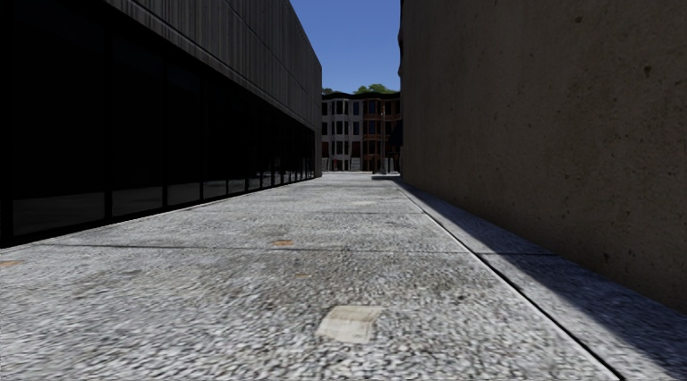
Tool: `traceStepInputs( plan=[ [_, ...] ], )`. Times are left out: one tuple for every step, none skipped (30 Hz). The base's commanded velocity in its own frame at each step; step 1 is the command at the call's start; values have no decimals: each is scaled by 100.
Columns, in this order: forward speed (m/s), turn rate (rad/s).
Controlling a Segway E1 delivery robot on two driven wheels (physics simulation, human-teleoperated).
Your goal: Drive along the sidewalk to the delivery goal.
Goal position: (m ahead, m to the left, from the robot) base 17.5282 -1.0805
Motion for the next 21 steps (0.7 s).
traceStepInputs(
  plan=[
    [190, 0],
    [190, 0],
    [190, 0],
    [190, 0],
    [190, 0],
    [190, 0],
    [190, 0],
    [190, 0],
    [195, 0],
    [195, 0],
    [200, 0],
    [200, 0],
    [200, 0],
    [200, 0],
    [200, 0],
    [200, 0],
    [200, 0],
    [200, 0],
    [200, 0],
    [200, 0],
    [200, 0]
  ],
)
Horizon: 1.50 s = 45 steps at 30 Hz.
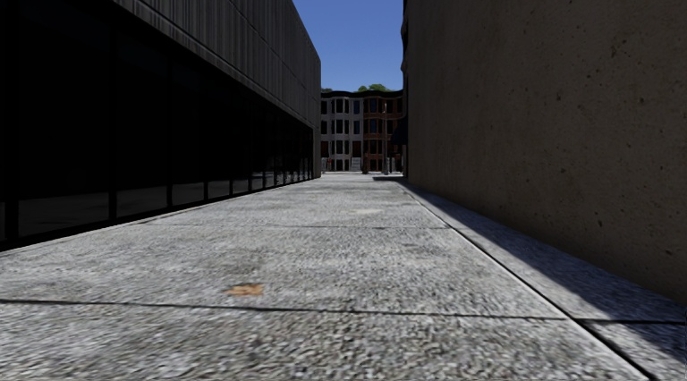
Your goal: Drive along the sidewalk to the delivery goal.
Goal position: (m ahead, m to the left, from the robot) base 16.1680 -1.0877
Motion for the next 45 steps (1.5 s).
traceStepInputs(
  plan=[
    [200, 0],
    [200, 0],
    [200, 0],
    [200, 0],
    [200, 0],
    [200, 0],
    [200, 0],
    [200, 0],
    [200, 0],
    [200, 0],
    [200, 0],
    [200, 0],
    [200, 0],
    [200, 0],
    [200, 0],
    [200, 0],
    [200, 0],
    [200, 0],
    [200, 0],
    [200, 0],
    [200, 0],
    [200, 0],
    [200, -6],
    [200, -26],
    [200, -42],
    [200, -42],
    [200, -47],
    [200, -47],
    [200, -45],
    [200, -45],
    [200, -21],
    [200, -1],
    [200, 0],
    [200, 0],
    [200, 0],
    [200, 0],
    [200, 0],
    [200, 0],
    [200, 0],
    [200, 0],
    [200, 0],
    [200, 0],
    [200, 0],
    [200, 0],
    [200, 0]
  ],
)
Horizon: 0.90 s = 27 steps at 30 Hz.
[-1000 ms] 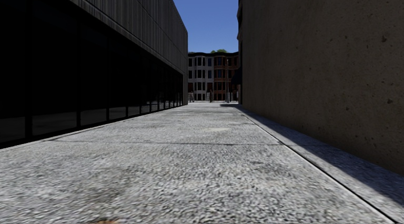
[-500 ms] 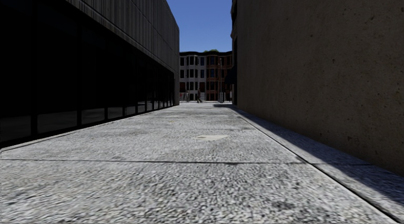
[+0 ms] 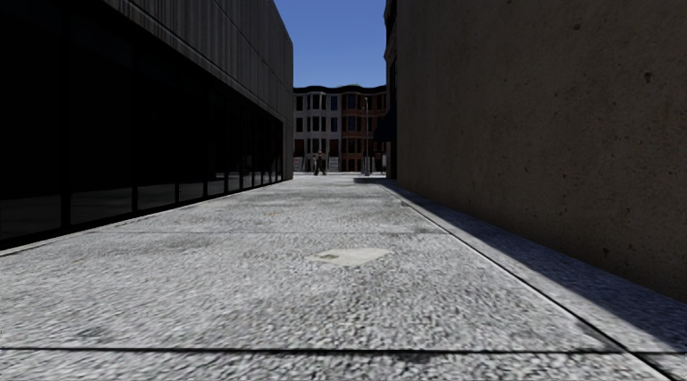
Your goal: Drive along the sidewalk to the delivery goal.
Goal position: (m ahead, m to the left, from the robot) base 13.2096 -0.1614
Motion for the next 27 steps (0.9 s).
traceStepInputs(
  plan=[
    [200, 0],
    [200, 0],
    [200, 0],
    [200, 0],
    [200, 0],
    [200, 0],
    [200, 0],
    [200, 0],
    [200, 0],
    [200, 0],
    [200, 0],
    [200, 0],
    [200, 0],
    [200, 0],
    [200, 0],
    [200, 0],
    [200, 0],
    [200, 0],
    [200, 0],
    [200, 0],
    [200, 0],
    [200, 0],
    [200, 0],
    [200, 0],
    [200, 0],
    [200, 0],
    [200, 0]
  ],
)
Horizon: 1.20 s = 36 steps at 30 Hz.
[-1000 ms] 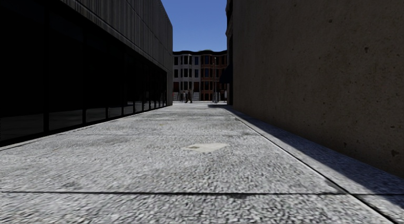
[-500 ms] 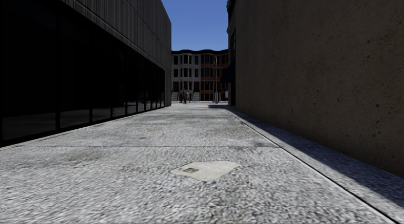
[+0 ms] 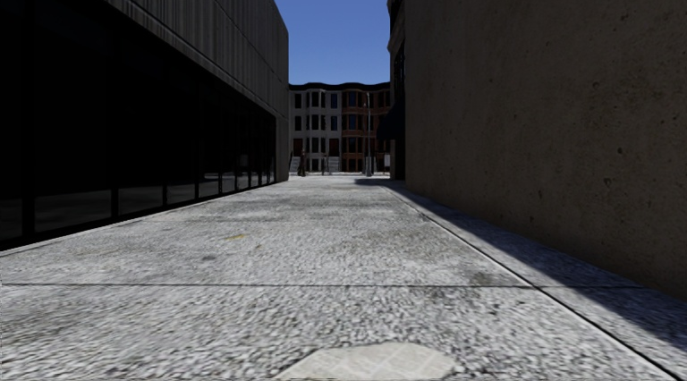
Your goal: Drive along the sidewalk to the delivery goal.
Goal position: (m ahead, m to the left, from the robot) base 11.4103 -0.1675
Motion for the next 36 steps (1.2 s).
traceStepInputs(
  plan=[
    [200, 0],
    [200, 0],
    [200, 0],
    [200, 0],
    [200, 0],
    [200, 0],
    [200, 0],
    [200, 0],
    [200, 0],
    [200, 0],
    [200, -5],
    [200, -15],
    [200, -15],
    [200, -17],
    [200, -18],
    [200, -14],
    [200, -14],
    [200, 0],
    [200, 0],
    [200, 0],
    [200, 0],
    [200, 0],
    [200, 0],
    [200, 0],
    [200, 0],
    [200, 0],
    [200, 0],
    [200, 0],
    [200, 0],
    [200, 0],
    [200, 0],
    [200, 0],
    [200, 0],
    [200, 0],
    [200, -16],
    [200, -29]
  ],
)
